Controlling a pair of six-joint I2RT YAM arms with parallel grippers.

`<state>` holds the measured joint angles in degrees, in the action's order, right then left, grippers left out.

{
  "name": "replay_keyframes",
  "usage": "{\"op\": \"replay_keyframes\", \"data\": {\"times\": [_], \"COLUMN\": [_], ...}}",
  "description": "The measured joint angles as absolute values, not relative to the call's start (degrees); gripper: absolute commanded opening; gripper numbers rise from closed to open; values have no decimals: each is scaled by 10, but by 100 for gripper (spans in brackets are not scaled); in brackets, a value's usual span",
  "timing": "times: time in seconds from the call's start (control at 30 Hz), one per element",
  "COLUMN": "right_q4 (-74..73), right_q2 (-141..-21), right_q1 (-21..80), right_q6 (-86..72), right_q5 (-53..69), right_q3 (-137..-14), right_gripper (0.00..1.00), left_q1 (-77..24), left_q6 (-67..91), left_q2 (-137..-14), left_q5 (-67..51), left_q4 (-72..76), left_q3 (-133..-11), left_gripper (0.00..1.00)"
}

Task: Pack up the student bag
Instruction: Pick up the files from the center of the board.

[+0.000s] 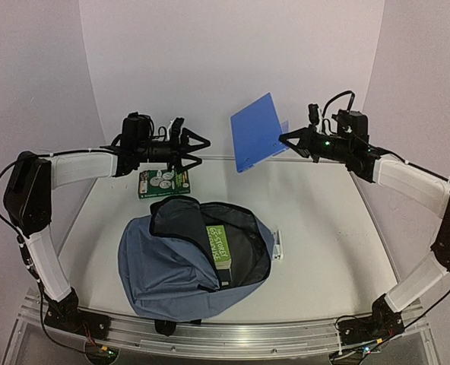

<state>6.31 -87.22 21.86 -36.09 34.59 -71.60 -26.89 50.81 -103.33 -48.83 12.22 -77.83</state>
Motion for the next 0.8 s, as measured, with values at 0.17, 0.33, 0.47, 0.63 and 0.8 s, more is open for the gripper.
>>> {"op": "replay_keyframes", "data": {"times": [0.17, 0.33, 0.47, 0.63, 0.8], "right_q4": [73, 96, 113, 143, 183], "right_q2": [-839, -827, -827, -827, -827], "right_q1": [233, 259, 279, 295, 297], "right_q6": [-397, -419, -435, -457, -479], "right_q5": [367, 390, 403, 414, 416], "right_q3": [-714, -714, -714, -714, -697], "right_gripper": [0, 0, 0, 0, 0], "left_q1": [-295, -296, -296, -299, -300], "left_q6": [567, 591, 625, 683, 738], "left_q2": [-1044, -1060, -1068, -1078, -1084], "left_q5": [-528, -572, -596, -613, -615], "left_q4": [200, 237, 284, 375, 465], "left_q3": [-777, -779, -779, -779, -778], "left_gripper": [94, 95, 93, 71, 41]}}
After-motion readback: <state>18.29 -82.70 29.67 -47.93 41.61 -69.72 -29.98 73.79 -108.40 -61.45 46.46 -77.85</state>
